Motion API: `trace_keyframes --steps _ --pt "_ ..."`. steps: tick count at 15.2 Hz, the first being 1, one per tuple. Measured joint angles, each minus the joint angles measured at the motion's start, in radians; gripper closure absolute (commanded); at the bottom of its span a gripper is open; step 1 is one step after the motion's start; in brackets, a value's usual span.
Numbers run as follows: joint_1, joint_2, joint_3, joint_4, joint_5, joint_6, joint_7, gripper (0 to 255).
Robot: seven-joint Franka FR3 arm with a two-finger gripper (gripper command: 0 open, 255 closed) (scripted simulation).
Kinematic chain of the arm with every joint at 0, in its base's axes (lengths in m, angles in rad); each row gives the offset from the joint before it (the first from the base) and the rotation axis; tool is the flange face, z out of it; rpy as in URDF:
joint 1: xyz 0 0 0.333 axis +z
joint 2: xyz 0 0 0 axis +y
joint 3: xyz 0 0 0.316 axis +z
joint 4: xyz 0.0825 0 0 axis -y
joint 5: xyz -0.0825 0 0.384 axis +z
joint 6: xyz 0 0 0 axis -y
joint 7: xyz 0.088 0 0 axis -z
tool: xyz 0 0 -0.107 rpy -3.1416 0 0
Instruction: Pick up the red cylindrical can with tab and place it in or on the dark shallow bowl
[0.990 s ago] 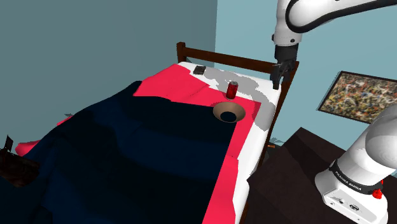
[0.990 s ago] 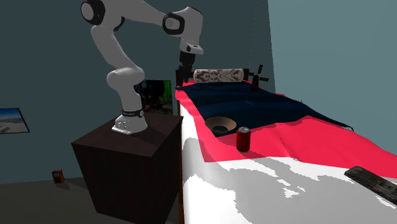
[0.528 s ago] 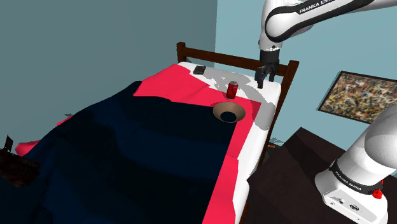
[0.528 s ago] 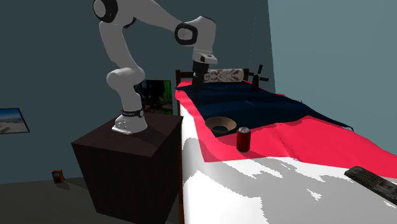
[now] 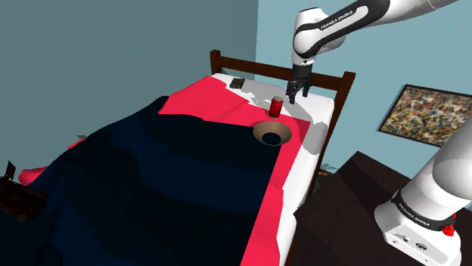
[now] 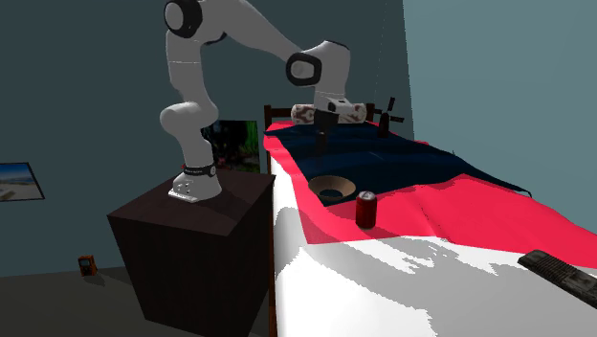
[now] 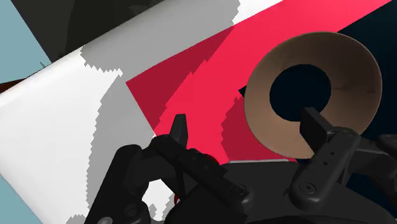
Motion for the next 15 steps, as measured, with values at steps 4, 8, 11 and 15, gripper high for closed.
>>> trace_keyframes --steps 4,8,11,15 --pt "-0.012 0.144 -0.006 0.130 0.020 0.037 -0.022 0" --pt "-0.029 0.300 -0.008 0.290 0.042 0.056 -0.045 0" --pt "-0.042 0.401 -0.007 0.410 0.057 0.055 -0.058 0" --pt "-0.060 0.545 -0.003 0.588 0.073 0.040 -0.070 0"
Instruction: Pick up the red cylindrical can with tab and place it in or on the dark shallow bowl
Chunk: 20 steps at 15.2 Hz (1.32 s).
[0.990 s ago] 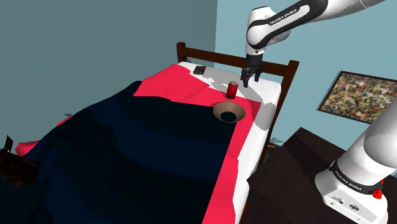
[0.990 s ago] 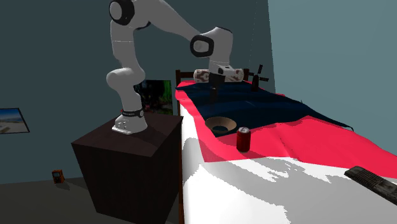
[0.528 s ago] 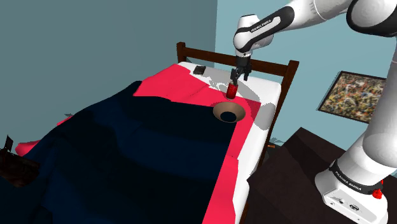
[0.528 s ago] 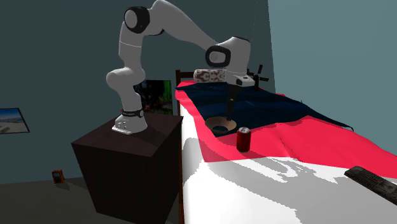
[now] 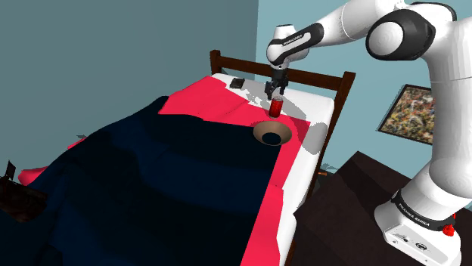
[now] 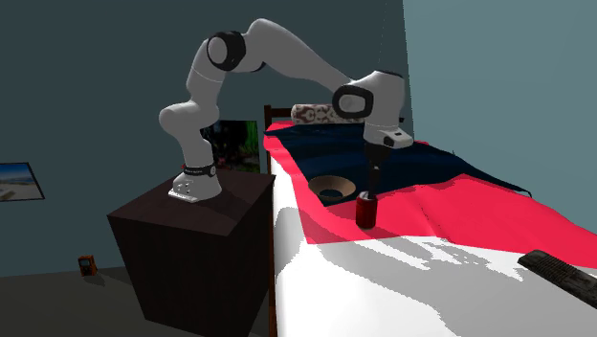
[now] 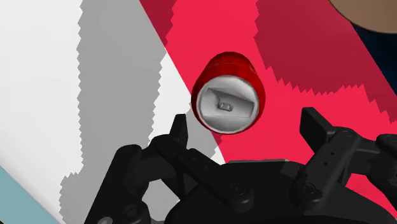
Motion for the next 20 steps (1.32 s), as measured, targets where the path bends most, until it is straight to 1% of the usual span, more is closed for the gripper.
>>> trace_keyframes --steps 3,6,14,15,20 --pt "-0.002 0.041 0.002 0.022 0.004 0.021 -0.001 0" --pt "-0.003 0.058 0.003 0.008 0.005 0.053 -0.003 0" --pt "-0.003 0.072 0.004 0.009 0.006 0.067 -0.002 0" --pt "-0.003 0.072 0.004 0.009 0.006 0.067 -0.002 255" --pt "-0.003 0.072 0.004 0.010 0.006 0.067 -0.003 255"
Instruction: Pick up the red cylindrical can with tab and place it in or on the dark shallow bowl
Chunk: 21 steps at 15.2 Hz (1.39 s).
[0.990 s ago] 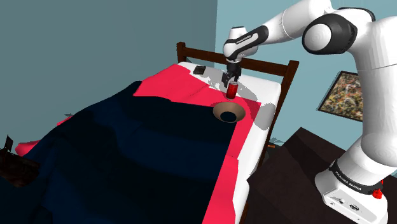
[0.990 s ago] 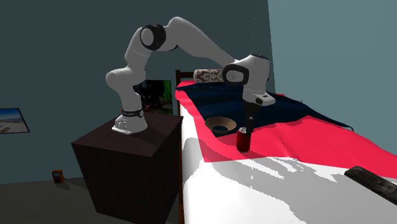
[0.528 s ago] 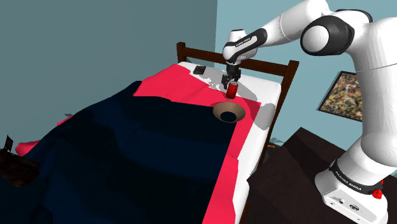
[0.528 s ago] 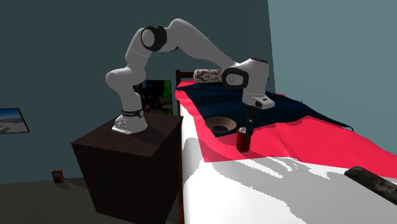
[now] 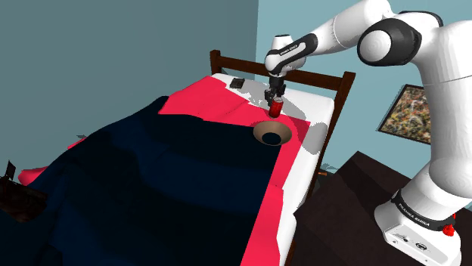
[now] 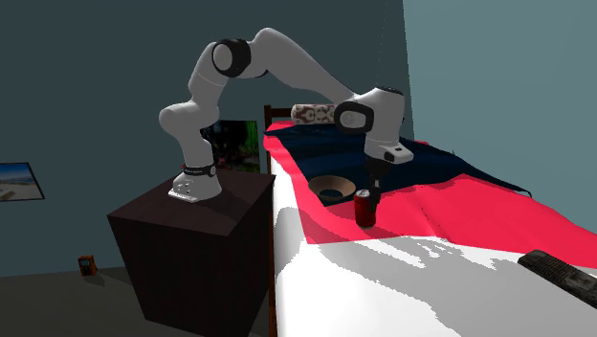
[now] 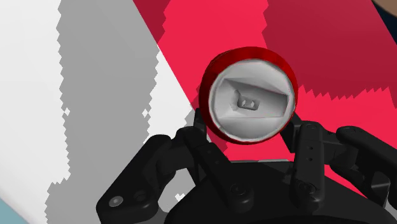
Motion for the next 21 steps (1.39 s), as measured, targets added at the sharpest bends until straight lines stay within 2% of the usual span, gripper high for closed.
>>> trace_keyframes --steps 7,21 --pt "0.001 -0.007 0.000 0.002 -0.001 -0.011 0.001 255" --pt "0.002 -0.089 -0.005 0.059 -0.008 -0.150 0.005 255"
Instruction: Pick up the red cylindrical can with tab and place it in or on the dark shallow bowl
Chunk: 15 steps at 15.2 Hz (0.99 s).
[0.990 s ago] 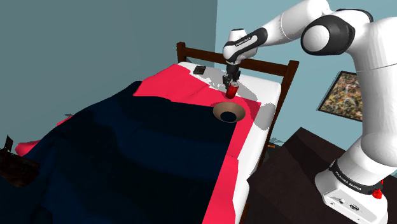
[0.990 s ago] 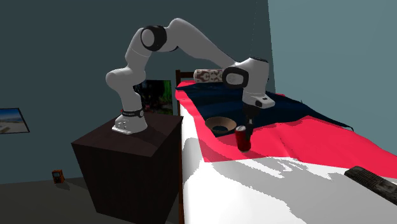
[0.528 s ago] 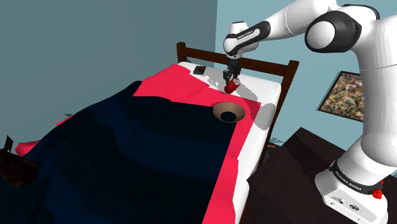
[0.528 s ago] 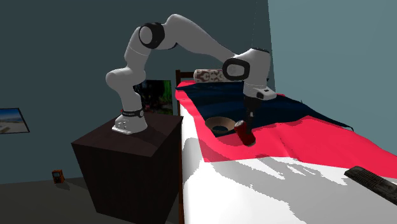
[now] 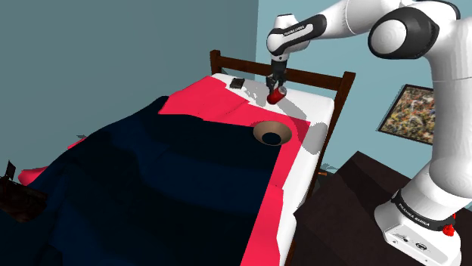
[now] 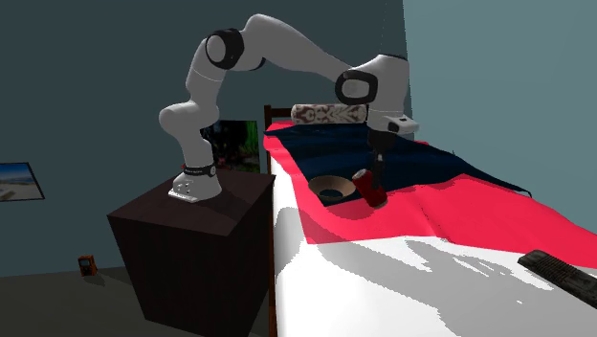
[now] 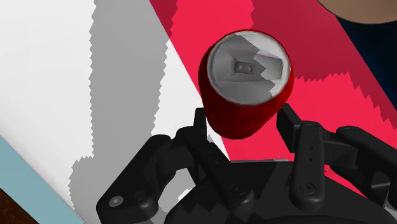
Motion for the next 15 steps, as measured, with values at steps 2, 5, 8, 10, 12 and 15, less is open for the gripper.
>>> trace_keyframes --steps 2,5,8,10,12,15 --pt "0.000 -0.007 0.000 0.015 -0.001 -0.022 0.000 255" --pt "-0.002 -0.018 -0.001 0.043 -0.002 -0.061 0.000 255" --pt "0.005 -0.043 -0.001 0.031 -0.004 -0.073 0.008 255" --pt "0.027 -0.106 0.003 -0.058 -0.010 -0.047 0.032 255" --pt "0.049 -0.169 0.009 -0.138 -0.016 -0.031 0.058 255" --pt "0.083 -0.260 0.020 -0.262 -0.025 0.004 0.104 255"
